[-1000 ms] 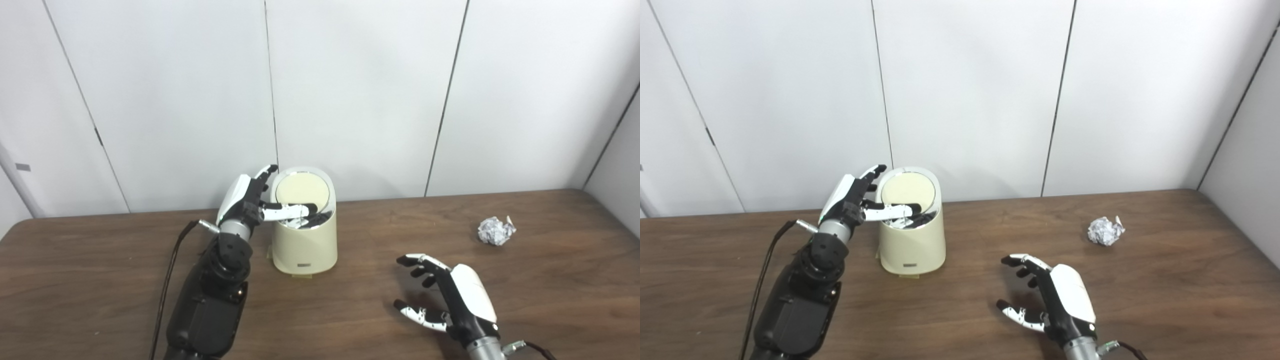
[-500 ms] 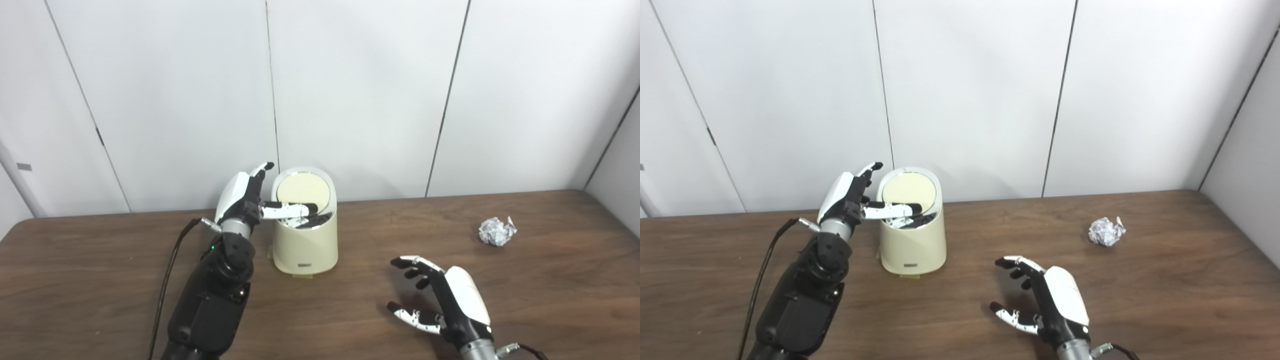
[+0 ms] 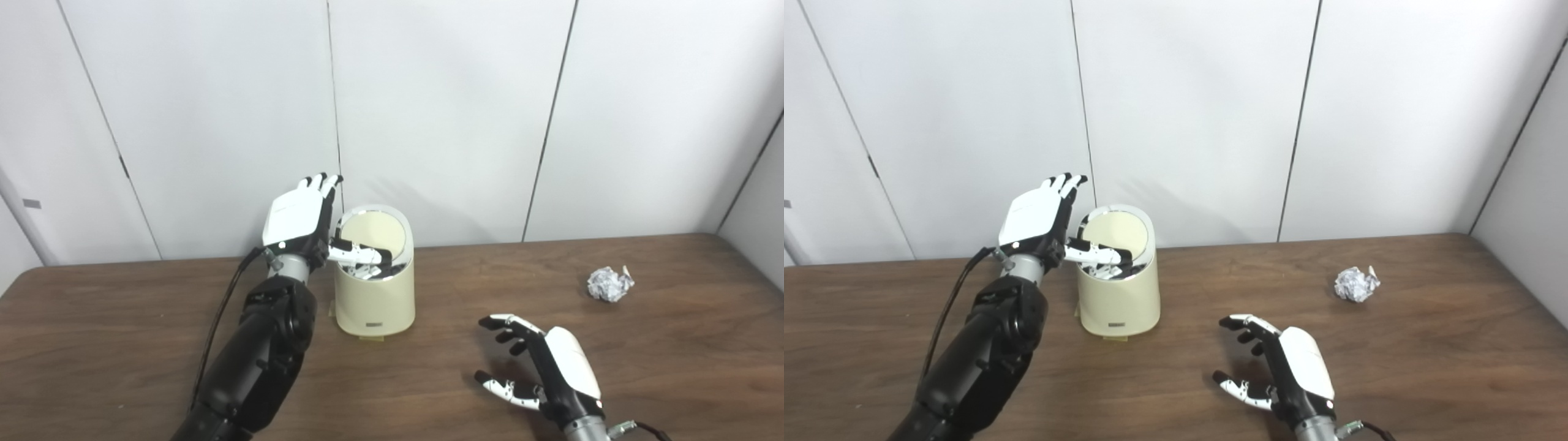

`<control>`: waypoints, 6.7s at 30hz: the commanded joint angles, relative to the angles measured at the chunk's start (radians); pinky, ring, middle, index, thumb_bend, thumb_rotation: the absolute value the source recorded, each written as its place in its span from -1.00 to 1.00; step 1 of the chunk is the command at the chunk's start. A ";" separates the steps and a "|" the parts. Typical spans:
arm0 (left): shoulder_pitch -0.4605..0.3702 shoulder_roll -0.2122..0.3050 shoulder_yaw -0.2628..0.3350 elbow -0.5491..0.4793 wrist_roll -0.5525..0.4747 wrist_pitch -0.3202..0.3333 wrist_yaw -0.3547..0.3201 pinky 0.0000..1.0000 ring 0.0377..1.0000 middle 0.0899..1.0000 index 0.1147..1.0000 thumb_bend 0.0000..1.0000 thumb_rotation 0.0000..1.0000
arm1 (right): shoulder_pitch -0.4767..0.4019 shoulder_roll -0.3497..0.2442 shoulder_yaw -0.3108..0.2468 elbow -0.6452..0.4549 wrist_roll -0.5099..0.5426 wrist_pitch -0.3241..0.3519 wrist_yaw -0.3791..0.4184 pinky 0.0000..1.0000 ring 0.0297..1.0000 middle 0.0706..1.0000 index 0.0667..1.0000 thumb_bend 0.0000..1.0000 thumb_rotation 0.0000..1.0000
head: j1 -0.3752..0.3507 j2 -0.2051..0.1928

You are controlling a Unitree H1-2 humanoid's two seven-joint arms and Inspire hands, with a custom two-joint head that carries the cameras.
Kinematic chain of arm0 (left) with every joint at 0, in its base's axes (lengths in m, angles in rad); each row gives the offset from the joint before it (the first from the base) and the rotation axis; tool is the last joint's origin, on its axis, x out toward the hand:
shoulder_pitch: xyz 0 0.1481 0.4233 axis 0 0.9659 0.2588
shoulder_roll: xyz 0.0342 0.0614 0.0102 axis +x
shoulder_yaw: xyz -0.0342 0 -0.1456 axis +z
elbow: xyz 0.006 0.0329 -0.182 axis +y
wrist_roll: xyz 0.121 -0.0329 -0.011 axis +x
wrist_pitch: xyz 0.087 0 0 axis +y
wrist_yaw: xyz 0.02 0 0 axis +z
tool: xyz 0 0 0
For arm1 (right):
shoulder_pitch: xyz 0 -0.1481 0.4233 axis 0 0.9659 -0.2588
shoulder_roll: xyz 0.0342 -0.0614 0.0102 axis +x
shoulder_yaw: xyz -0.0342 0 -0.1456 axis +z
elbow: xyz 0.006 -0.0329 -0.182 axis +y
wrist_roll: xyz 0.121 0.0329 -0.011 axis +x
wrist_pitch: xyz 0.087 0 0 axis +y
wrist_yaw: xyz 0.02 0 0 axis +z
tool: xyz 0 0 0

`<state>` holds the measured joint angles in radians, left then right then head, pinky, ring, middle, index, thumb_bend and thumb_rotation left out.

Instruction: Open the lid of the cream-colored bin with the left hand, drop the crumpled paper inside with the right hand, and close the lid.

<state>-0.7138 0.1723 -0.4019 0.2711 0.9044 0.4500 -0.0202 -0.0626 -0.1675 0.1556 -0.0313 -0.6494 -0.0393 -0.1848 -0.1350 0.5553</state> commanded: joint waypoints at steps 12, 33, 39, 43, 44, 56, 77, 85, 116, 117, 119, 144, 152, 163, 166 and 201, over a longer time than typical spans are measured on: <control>-0.006 0.012 0.048 -0.106 -0.049 -0.020 -0.017 0.87 0.98 0.95 0.90 0.77 0.84 | 0.004 0.020 0.008 -0.011 0.011 -0.007 -0.002 0.09 0.32 0.41 0.36 -0.33 -0.85 | 0.002 0.004; 0.010 0.008 0.091 -0.136 -0.083 -0.058 0.001 0.80 0.91 0.87 0.82 0.95 1.00 | 0.000 0.019 0.005 -0.003 0.013 -0.009 0.002 0.08 0.30 0.41 0.36 -0.31 -0.87 | 0.008 0.003; 0.011 0.011 0.082 -0.143 -0.062 -0.033 -0.020 0.83 0.93 0.89 0.84 0.81 1.00 | 0.002 0.020 0.007 -0.009 0.010 0.001 0.007 0.10 0.32 0.41 0.37 -0.33 -0.83 | 0.007 0.004; 0.003 0.011 0.079 -0.122 -0.054 -0.031 -0.015 0.82 0.92 0.88 0.83 0.75 0.81 | 0.001 0.019 0.009 -0.007 0.008 -0.007 0.002 0.09 0.31 0.40 0.36 -0.32 -0.87 | 0.006 0.004; 0.001 0.011 0.078 -0.116 -0.052 -0.031 -0.012 0.81 0.92 0.88 0.83 0.74 0.78 | 0.001 0.020 0.009 -0.006 0.007 -0.004 0.003 0.09 0.31 0.40 0.36 -0.32 -0.87 | 0.005 0.004; -0.021 0.009 0.056 -0.020 -0.011 -0.054 0.037 0.74 0.86 0.83 0.78 0.55 0.26 | 0.003 0.024 0.008 -0.012 0.007 0.004 0.007 0.12 0.33 0.40 0.37 -0.33 -0.84 | -0.001 0.004; -0.032 0.069 -0.054 0.045 0.113 -0.082 0.124 0.82 0.86 0.80 0.81 1.00 -0.75 | 0.003 0.025 0.012 -0.013 -0.002 0.001 0.002 0.08 0.31 0.41 0.37 -0.33 -0.84 | 0.000 0.006; -0.019 0.063 -0.036 0.016 0.080 -0.093 0.114 0.80 0.86 0.81 0.81 0.86 -0.19 | 0.003 0.026 0.010 -0.015 0.000 0.005 0.005 0.08 0.31 0.41 0.37 -0.32 -0.84 | 0.001 0.008; 0.006 0.064 0.013 -0.031 0.044 -0.143 0.113 0.62 0.73 0.68 0.63 0.91 1.00 | 0.001 0.021 0.008 -0.010 0.005 0.009 0.014 0.08 0.31 0.41 0.37 -0.32 -0.83 | 0.008 0.006; 0.007 0.065 0.014 -0.032 0.043 -0.145 0.114 0.62 0.73 0.68 0.64 0.92 1.00 | 0.001 0.020 0.009 -0.010 0.005 0.008 0.014 0.08 0.31 0.41 0.37 -0.32 -0.83 | 0.008 0.006; 0.010 0.068 0.015 -0.041 0.042 -0.147 0.110 0.65 0.75 0.69 0.65 0.93 1.00 | 0.000 0.019 0.009 -0.006 0.006 0.002 0.011 0.08 0.31 0.41 0.37 -0.32 -0.83 | 0.009 0.006; 0.178 0.103 0.084 -0.342 0.065 -0.146 0.060 0.72 0.78 0.72 0.70 1.00 1.00 | -0.015 -0.006 0.010 0.019 -0.029 -0.026 -0.027 0.04 0.26 0.36 0.35 -0.25 -0.89 | 0.021 -0.005; 0.311 0.052 0.174 -0.416 -0.076 -0.246 0.140 0.16 0.44 0.55 0.59 0.89 0.76 | -0.072 -0.086 -0.004 -0.103 -0.199 0.098 0.046 0.18 0.39 0.48 0.47 0.58 -0.37 | 0.013 -0.010; 0.540 0.014 0.241 -0.481 -0.194 -0.380 0.192 0.17 0.45 0.50 0.46 0.70 0.72 | -0.255 -0.304 -0.066 -0.054 -0.234 0.189 0.232 0.36 0.62 0.72 0.65 0.89 -0.19 | -0.007 -0.014; 0.585 0.013 0.249 -0.455 -0.200 -0.423 0.219 0.21 0.45 0.49 0.44 0.64 0.68 | -0.307 -0.346 -0.065 0.011 -0.242 0.205 0.257 0.40 0.68 0.76 0.66 0.92 -0.18 | -0.006 -0.015; 0.633 0.035 0.314 -0.405 -0.249 -0.516 0.231 0.26 0.49 0.53 0.48 0.48 0.52 | -0.606 -0.494 0.095 0.391 -0.257 0.460 0.558 0.18 0.74 0.87 0.66 0.85 -0.51 | -0.175 0.000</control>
<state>-0.0461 0.1977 -0.0958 -0.1259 0.6634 -0.0296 0.1897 -0.6118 -0.6255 0.2604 0.3631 -0.9072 0.4101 0.3838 -0.3099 0.5553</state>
